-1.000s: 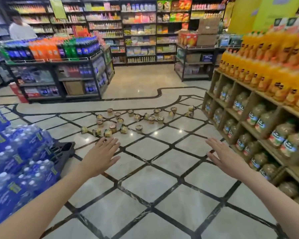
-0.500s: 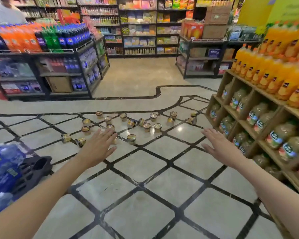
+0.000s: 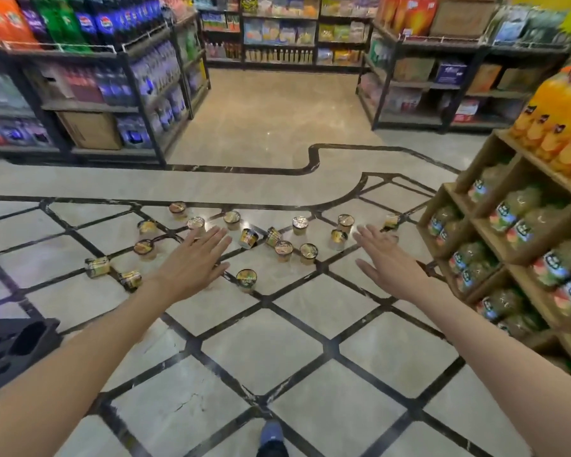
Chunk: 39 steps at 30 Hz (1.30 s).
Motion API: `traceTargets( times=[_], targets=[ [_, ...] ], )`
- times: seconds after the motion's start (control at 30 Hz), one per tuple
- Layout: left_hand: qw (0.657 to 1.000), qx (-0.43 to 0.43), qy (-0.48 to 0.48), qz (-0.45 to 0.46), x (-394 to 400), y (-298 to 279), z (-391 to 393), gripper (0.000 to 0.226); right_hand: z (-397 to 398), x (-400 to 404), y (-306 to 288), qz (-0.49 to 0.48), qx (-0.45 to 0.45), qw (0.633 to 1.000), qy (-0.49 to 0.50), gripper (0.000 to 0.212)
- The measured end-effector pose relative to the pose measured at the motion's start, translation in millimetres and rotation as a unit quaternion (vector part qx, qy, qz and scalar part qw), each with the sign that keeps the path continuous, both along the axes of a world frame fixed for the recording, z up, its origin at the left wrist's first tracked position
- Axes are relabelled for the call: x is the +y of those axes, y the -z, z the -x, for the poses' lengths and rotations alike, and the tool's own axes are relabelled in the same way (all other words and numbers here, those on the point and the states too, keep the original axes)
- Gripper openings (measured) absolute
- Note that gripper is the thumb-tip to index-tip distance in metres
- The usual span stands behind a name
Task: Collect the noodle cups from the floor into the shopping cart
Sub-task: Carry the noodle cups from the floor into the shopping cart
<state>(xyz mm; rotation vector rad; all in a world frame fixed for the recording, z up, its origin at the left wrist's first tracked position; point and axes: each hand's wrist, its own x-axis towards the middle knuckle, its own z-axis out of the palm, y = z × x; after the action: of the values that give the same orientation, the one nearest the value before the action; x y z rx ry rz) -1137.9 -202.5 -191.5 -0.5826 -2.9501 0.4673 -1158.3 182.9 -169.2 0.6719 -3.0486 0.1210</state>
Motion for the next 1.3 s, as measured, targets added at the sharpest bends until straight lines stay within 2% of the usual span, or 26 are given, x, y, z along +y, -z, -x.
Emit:
traceTargets(
  times=[0.2, 0.37, 0.53, 0.63, 0.7, 0.8, 0.93, 1.07, 1.2, 1.3],
  targets=[
    [1.0, -0.015, -0.002, -0.024, -18, 19, 125, 0.065, 137, -6, 24, -0.004, -0.025, 1.0, -0.012, 0.061],
    [0.997, -0.06, -0.047, -0.02, -21, 39, 207, 0.062, 254, -1, 60, -0.018, -0.071, 0.997, -0.014, 0.064],
    [0.979, -0.156, -0.121, -0.046, -32, 101, 290, 0.076, 385, -10, 113, -0.051, -0.11, 0.991, -0.06, 0.067],
    [0.972, -0.14, -0.158, -0.101, -30, 147, 338, 0.083, 460, -17, 150, -0.061, -0.132, 0.987, -0.074, 0.069],
    [0.96, -0.159, -0.184, -0.138, -27, 181, 368, 0.085, 503, -20, 184, -0.069, -0.144, 0.984, -0.08, 0.073],
    [0.942, -0.189, -0.224, -0.165, -29, 252, 402, 0.088, 550, -20, 253, -0.054, -0.187, 0.979, -0.063, 0.079],
    [0.918, -0.189, -0.283, -0.204, -39, 375, 431, 0.091, 603, -20, 377, -0.043, -0.241, 0.969, -0.023, 0.098],
    [0.853, -0.261, -0.372, -0.256, -52, 513, 436, 0.119, 632, -15, 524, 0.05, -0.299, 0.949, 0.082, 0.113],
    [0.79, -0.28, -0.443, -0.32, -66, 644, 428, 0.139, 637, -2, 662, 0.11, -0.336, 0.919, 0.174, 0.13],
    [0.738, -0.287, -0.48, -0.378, -67, 726, 429, 0.147, 637, 3, 754, 0.165, -0.341, 0.897, 0.228, 0.131]
  ],
)
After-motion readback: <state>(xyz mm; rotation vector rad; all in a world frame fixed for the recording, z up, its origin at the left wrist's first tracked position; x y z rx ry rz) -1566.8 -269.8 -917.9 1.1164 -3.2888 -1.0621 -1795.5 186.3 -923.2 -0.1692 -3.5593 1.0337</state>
